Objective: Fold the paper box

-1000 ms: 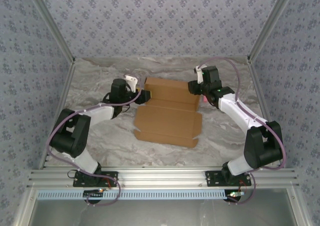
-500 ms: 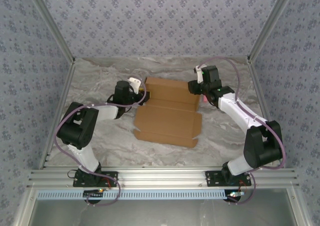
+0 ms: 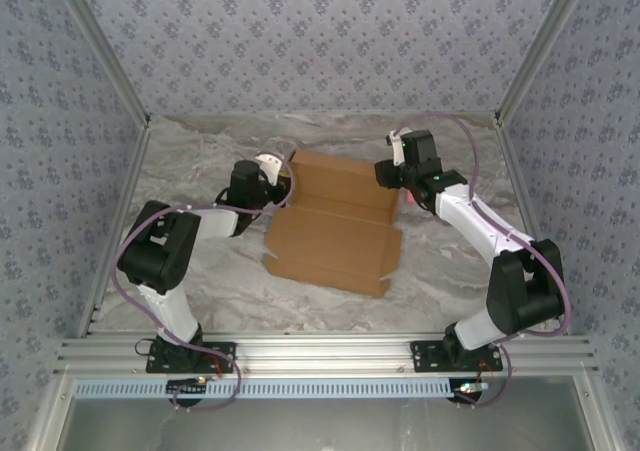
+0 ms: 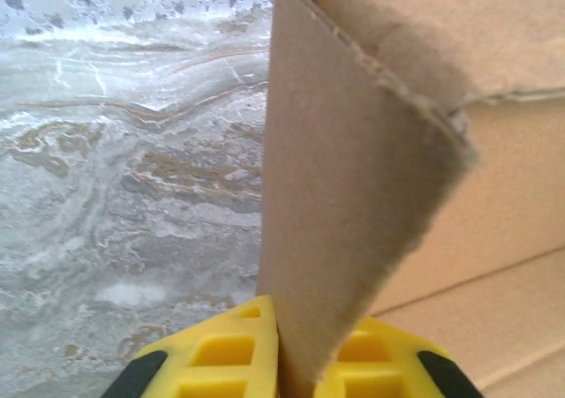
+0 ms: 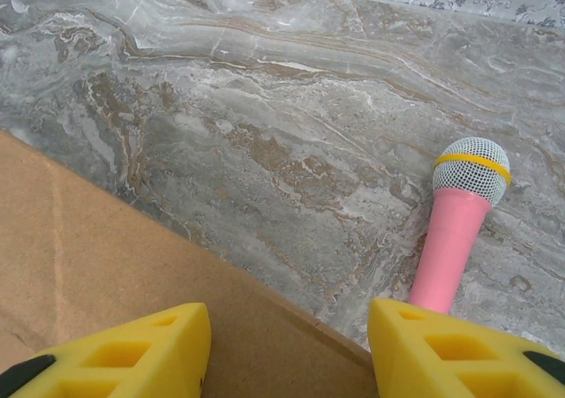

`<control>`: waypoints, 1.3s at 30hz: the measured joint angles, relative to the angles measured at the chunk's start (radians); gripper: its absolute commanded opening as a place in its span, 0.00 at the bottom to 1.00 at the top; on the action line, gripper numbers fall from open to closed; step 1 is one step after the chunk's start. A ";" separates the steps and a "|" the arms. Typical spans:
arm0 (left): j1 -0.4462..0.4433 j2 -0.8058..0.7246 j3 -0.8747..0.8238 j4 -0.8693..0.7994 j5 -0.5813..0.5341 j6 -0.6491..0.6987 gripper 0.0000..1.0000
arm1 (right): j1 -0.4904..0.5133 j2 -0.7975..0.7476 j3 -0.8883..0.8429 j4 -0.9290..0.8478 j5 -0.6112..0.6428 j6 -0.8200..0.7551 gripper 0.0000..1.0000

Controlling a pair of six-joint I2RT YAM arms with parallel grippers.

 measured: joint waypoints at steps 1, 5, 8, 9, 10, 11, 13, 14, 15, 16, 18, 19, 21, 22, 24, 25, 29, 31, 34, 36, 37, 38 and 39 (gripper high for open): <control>0.000 0.000 0.004 -0.006 -0.007 0.000 0.02 | 0.000 0.000 0.005 -0.009 0.000 0.000 0.56; 0.000 -0.001 0.032 -0.060 -0.018 0.002 0.00 | 0.005 0.010 0.035 -0.049 0.000 -0.003 0.63; -0.004 -0.016 0.060 -0.140 -0.018 0.005 0.00 | 0.016 0.021 0.080 -0.085 0.000 -0.003 0.66; -0.008 -0.024 0.071 -0.175 -0.021 0.005 0.00 | 0.020 0.023 0.096 -0.095 0.000 -0.003 0.66; -0.010 -0.034 0.082 -0.209 -0.022 0.005 0.00 | 0.023 0.024 0.110 -0.100 0.000 -0.003 0.67; -0.014 -0.042 0.094 -0.241 -0.026 0.005 0.00 | 0.027 0.024 0.124 -0.105 -0.001 -0.003 0.67; -0.018 -0.064 0.114 -0.302 -0.041 0.005 0.00 | 0.031 0.024 0.147 -0.105 -0.001 -0.002 0.68; -0.020 -0.077 0.123 -0.331 -0.048 0.005 0.00 | 0.032 0.023 0.155 -0.105 -0.001 -0.002 0.68; -0.021 -0.089 0.134 -0.366 -0.058 0.005 0.00 | 0.033 0.022 0.160 -0.106 -0.001 -0.002 0.69; -0.022 -0.099 0.149 -0.406 -0.070 0.005 0.00 | 0.033 0.019 0.162 -0.108 -0.001 -0.002 0.69; -0.022 -0.106 0.193 -0.489 -0.091 0.008 0.00 | 0.033 0.011 0.162 -0.120 -0.001 0.002 0.70; -0.022 -0.106 0.223 -0.532 -0.104 0.012 0.00 | 0.033 0.005 0.162 -0.127 -0.001 0.002 0.71; -0.022 -0.106 0.280 -0.627 -0.127 0.015 0.00 | 0.033 -0.012 0.162 -0.143 -0.001 0.003 0.71; -0.021 -0.105 0.318 -0.689 -0.141 0.021 0.00 | 0.032 -0.023 0.162 -0.153 0.000 0.005 0.72; -0.021 -0.097 0.389 -0.788 -0.160 0.032 0.00 | 0.030 -0.047 0.162 -0.164 0.000 0.006 0.72; -0.021 -0.089 0.431 -0.843 -0.167 0.039 0.00 | 0.027 -0.061 0.162 -0.170 0.000 0.006 0.72; -0.021 -0.047 0.563 -1.030 -0.172 0.076 0.00 | 0.005 -0.103 0.161 -0.176 0.000 0.010 0.72; -0.021 -0.014 0.629 -1.125 -0.169 0.102 0.00 | -0.010 -0.115 0.157 -0.176 0.000 0.014 0.72; -0.021 0.039 0.710 -1.263 -0.165 0.145 0.00 | -0.027 -0.122 0.140 -0.176 0.000 0.022 0.72; -0.021 0.074 0.760 -1.345 -0.164 0.172 0.00 | -0.037 -0.122 0.125 -0.176 0.000 0.027 0.72; -0.022 0.095 0.788 -1.384 -0.164 0.187 0.00 | -0.040 -0.122 0.117 -0.176 0.000 0.028 0.72; -0.022 0.111 0.811 -1.417 -0.164 0.197 0.00 | -0.044 -0.122 0.106 -0.176 0.000 0.028 0.72; -0.022 0.134 0.842 -1.458 -0.164 0.209 0.00 | -0.048 -0.123 0.097 -0.177 0.000 0.028 0.72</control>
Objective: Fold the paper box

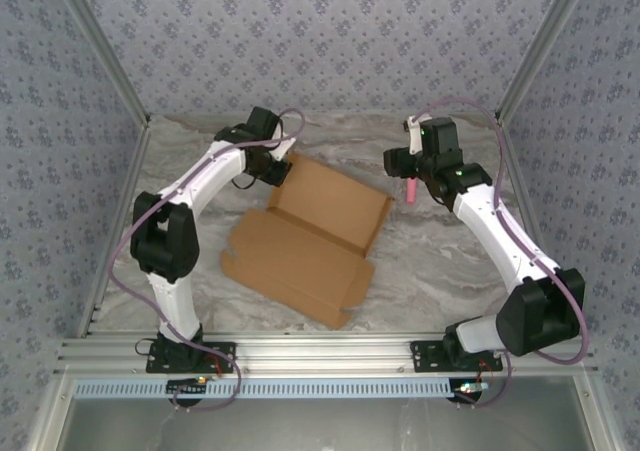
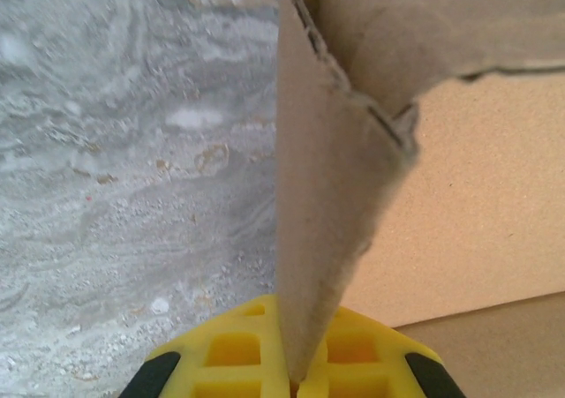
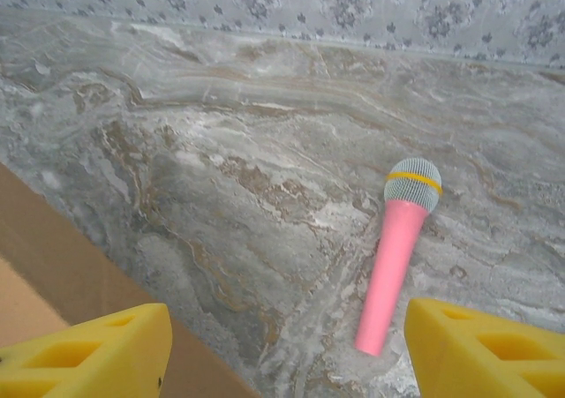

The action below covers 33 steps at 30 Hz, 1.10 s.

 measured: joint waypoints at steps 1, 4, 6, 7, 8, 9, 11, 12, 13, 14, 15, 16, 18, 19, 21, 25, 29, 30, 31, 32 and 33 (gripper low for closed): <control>-0.001 0.020 0.028 -0.033 -0.003 0.012 0.00 | -0.003 -0.001 -0.009 -0.001 0.000 0.000 0.72; -0.010 0.082 0.110 -0.125 -0.016 0.041 0.00 | -0.012 -0.010 -0.036 0.002 0.000 0.000 0.72; -0.022 0.123 0.167 -0.177 -0.031 0.056 0.00 | -0.018 -0.017 -0.055 0.001 0.000 0.001 0.72; -0.031 0.150 0.200 -0.203 -0.042 0.066 0.00 | -0.019 -0.018 -0.062 0.001 0.000 0.003 0.72; -0.039 0.172 0.230 -0.228 -0.053 0.071 0.00 | -0.023 -0.020 -0.069 0.002 0.000 0.004 0.72; -0.047 0.194 0.256 -0.246 -0.063 0.074 0.02 | -0.025 -0.023 -0.076 0.001 -0.001 0.004 0.72; -0.060 0.235 0.305 -0.280 -0.085 0.080 0.03 | -0.033 -0.031 -0.089 0.001 0.000 0.005 0.72; -0.065 0.250 0.320 -0.290 -0.094 0.082 0.04 | -0.036 -0.035 -0.093 0.001 -0.001 0.005 0.72; -0.070 0.264 0.335 -0.301 -0.103 0.083 0.05 | -0.040 -0.039 -0.097 0.001 -0.001 0.007 0.72; -0.073 0.277 0.346 -0.311 -0.113 0.084 0.06 | -0.044 -0.042 -0.100 0.001 -0.001 0.008 0.72; -0.076 0.290 0.359 -0.320 -0.121 0.083 0.06 | -0.048 -0.047 -0.104 0.001 -0.001 0.008 0.72; -0.077 0.306 0.377 -0.328 -0.130 0.084 0.06 | -0.052 -0.051 -0.107 0.001 -0.001 0.010 0.72; -0.079 0.332 0.406 -0.338 -0.143 0.083 0.07 | -0.059 -0.058 -0.114 0.002 -0.001 0.011 0.72; -0.079 0.346 0.424 -0.346 -0.148 0.082 0.07 | -0.061 -0.061 -0.119 0.002 -0.001 0.012 0.72; -0.079 0.378 0.462 -0.358 -0.157 0.080 0.08 | -0.065 -0.064 -0.128 0.002 -0.002 0.015 0.72; -0.082 0.437 0.517 -0.369 -0.179 0.072 0.09 | -0.074 -0.068 -0.149 0.003 -0.009 0.019 0.72; -0.087 0.462 0.528 -0.365 -0.203 0.064 0.12 | -0.078 -0.070 -0.165 0.003 -0.012 0.019 0.72; -0.089 0.463 0.528 -0.363 -0.207 0.064 0.13 | -0.079 -0.070 -0.167 0.003 -0.014 0.019 0.72; -0.092 0.463 0.528 -0.361 -0.212 0.064 0.14 | -0.081 -0.070 -0.169 0.003 -0.016 0.019 0.73; -0.095 0.463 0.529 -0.358 -0.216 0.064 0.17 | -0.082 -0.071 -0.172 0.003 -0.016 0.019 0.73; -0.098 0.464 0.531 -0.355 -0.217 0.064 0.19 | -0.084 -0.072 -0.174 0.003 -0.019 0.020 0.73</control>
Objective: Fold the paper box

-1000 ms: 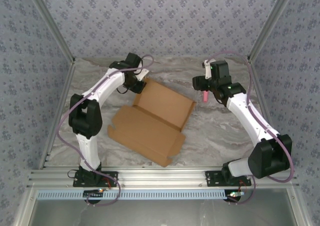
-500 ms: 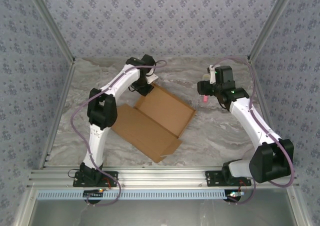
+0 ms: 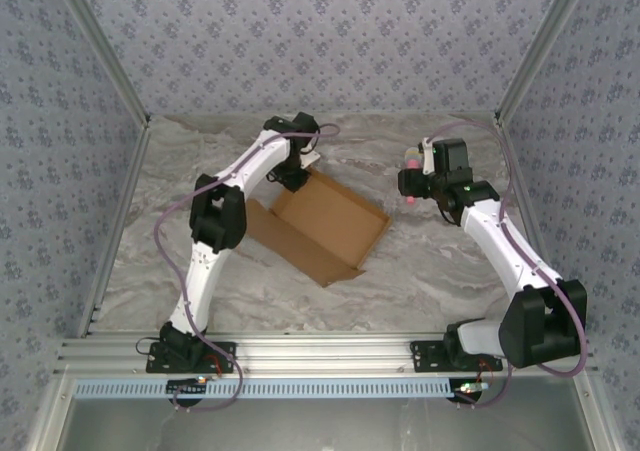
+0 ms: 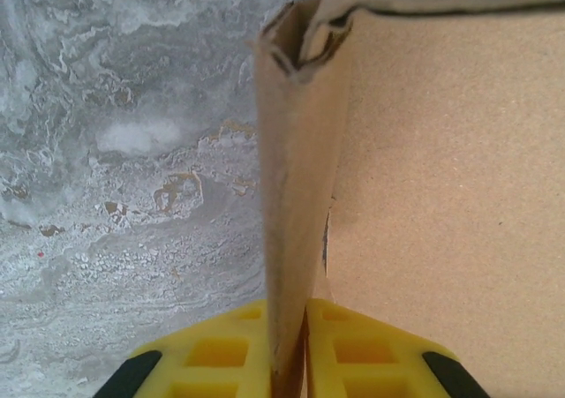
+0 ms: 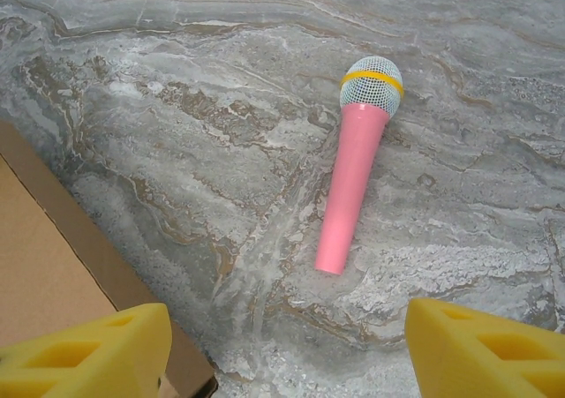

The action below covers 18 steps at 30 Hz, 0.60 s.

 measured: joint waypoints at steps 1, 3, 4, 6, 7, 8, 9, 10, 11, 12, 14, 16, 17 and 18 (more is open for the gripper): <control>-0.003 0.002 0.004 0.003 0.000 -0.001 0.21 | 0.000 -0.002 -0.002 0.000 0.000 0.002 0.73; -0.008 0.007 0.015 0.009 0.002 0.000 0.27 | -0.002 -0.005 -0.005 0.002 -0.001 0.003 0.73; -0.011 0.008 0.019 0.011 0.002 0.000 0.29 | -0.003 -0.006 -0.008 0.002 -0.001 0.004 0.73; -0.014 0.009 0.030 0.015 0.008 0.003 0.35 | -0.003 -0.007 -0.017 0.002 -0.008 0.006 0.73; -0.015 0.009 0.034 0.016 0.013 0.000 0.37 | -0.003 -0.007 -0.021 0.003 -0.013 0.006 0.73; -0.015 0.009 0.039 0.018 0.021 0.003 0.39 | -0.002 -0.007 -0.027 0.003 -0.019 0.007 0.73; -0.015 0.009 0.043 0.020 0.027 0.004 0.42 | -0.002 -0.007 -0.034 0.003 -0.027 0.010 0.73; -0.015 0.009 0.047 0.021 0.035 0.005 0.44 | 0.002 -0.007 -0.039 0.003 -0.031 0.011 0.73; -0.015 0.009 0.050 0.023 0.043 0.005 0.46 | 0.007 -0.007 -0.045 0.005 -0.036 0.014 0.73; -0.015 0.009 0.055 0.023 0.052 0.008 0.48 | 0.014 -0.005 -0.050 0.006 -0.043 0.018 0.73; -0.015 0.009 0.065 0.025 0.066 0.009 0.51 | 0.034 0.005 -0.057 0.013 -0.055 0.022 0.73; -0.015 0.009 0.089 0.026 0.083 0.009 0.53 | 0.064 0.032 -0.061 0.029 -0.072 0.026 0.73; -0.015 0.009 0.108 0.025 0.091 0.009 0.54 | 0.082 0.055 -0.061 0.037 -0.080 0.026 0.73; -0.015 0.009 0.126 0.027 0.100 0.008 0.55 | 0.094 0.074 -0.061 0.045 -0.087 0.026 0.73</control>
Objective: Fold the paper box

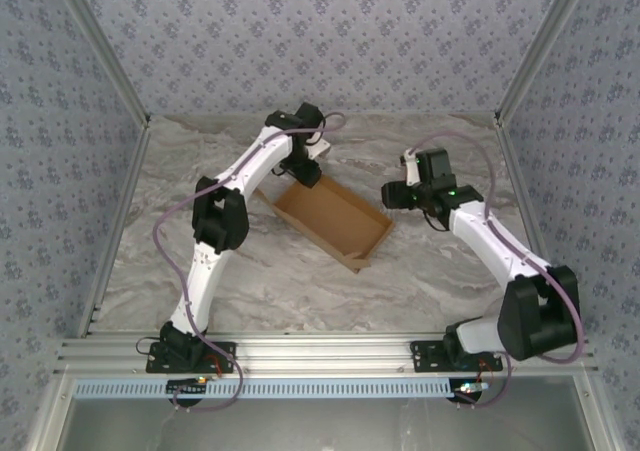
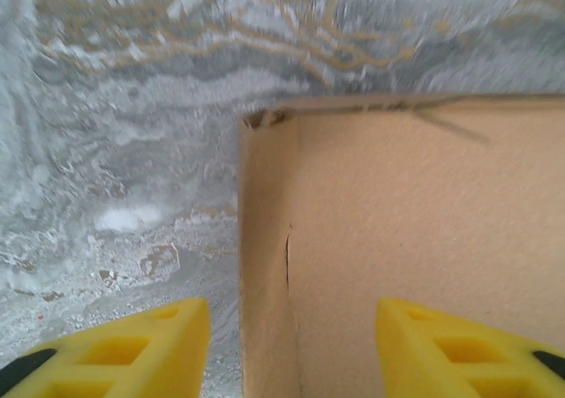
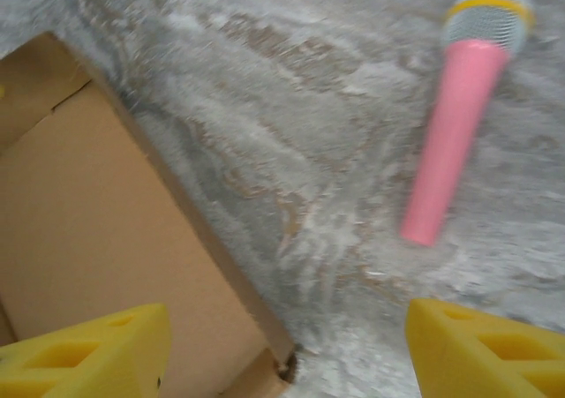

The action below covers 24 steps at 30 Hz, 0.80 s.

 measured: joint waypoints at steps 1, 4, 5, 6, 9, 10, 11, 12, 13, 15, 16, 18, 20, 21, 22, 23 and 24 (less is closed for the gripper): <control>0.001 -0.001 0.023 0.002 0.010 0.000 0.55 | 0.014 0.029 0.001 0.005 -0.008 -0.001 0.73; 0.005 -0.024 0.060 0.021 0.038 -0.001 0.57 | 0.043 0.121 0.018 0.010 -0.033 -0.005 0.73; 0.007 -0.037 0.067 0.023 0.047 -0.001 0.57 | 0.052 0.159 0.033 0.010 -0.037 -0.006 0.73; 0.010 -0.054 0.071 0.027 0.055 -0.004 0.57 | 0.060 0.193 0.051 0.008 -0.037 -0.013 0.72; 0.022 -0.111 0.077 0.049 0.066 -0.016 0.58 | 0.087 0.297 0.124 0.008 -0.036 -0.027 0.71; 0.027 -0.131 0.076 0.057 0.068 -0.019 0.58 | 0.096 0.326 0.144 0.011 -0.036 -0.032 0.70; 0.034 -0.161 0.065 0.071 0.072 -0.023 0.57 | 0.106 0.352 0.169 0.005 -0.034 -0.037 0.70; 0.039 -0.185 0.051 0.083 0.074 -0.027 0.57 | 0.113 0.374 0.191 0.005 -0.034 -0.040 0.69; 0.045 -0.220 0.024 0.102 0.074 -0.032 0.58 | 0.120 0.399 0.217 0.006 -0.034 -0.043 0.68; 0.056 -0.297 -0.057 0.148 0.078 -0.042 0.58 | 0.129 0.440 0.258 0.010 -0.034 -0.048 0.66; 0.064 -0.344 -0.109 0.174 0.078 -0.047 0.57 | 0.131 0.460 0.282 0.010 -0.034 -0.048 0.65; 0.075 -0.418 -0.202 0.225 0.078 -0.061 0.58 | 0.131 0.494 0.316 0.010 -0.034 -0.047 0.63; 0.092 -0.502 -0.318 0.296 0.081 -0.080 0.58 | 0.129 0.529 0.347 0.010 -0.032 -0.044 0.60; 0.098 -0.531 -0.361 0.320 0.082 -0.089 0.59 | 0.126 0.541 0.356 0.010 -0.032 -0.042 0.58; 0.106 -0.575 -0.430 0.365 0.083 -0.101 0.60 | 0.124 0.553 0.365 0.010 -0.029 -0.037 0.57; 0.117 -0.609 -0.482 0.396 0.085 -0.111 0.61 | 0.121 0.563 0.372 0.010 -0.026 -0.032 0.55; 0.129 -0.641 -0.536 0.435 0.086 -0.123 0.62 | 0.116 0.569 0.375 0.010 -0.026 -0.027 0.54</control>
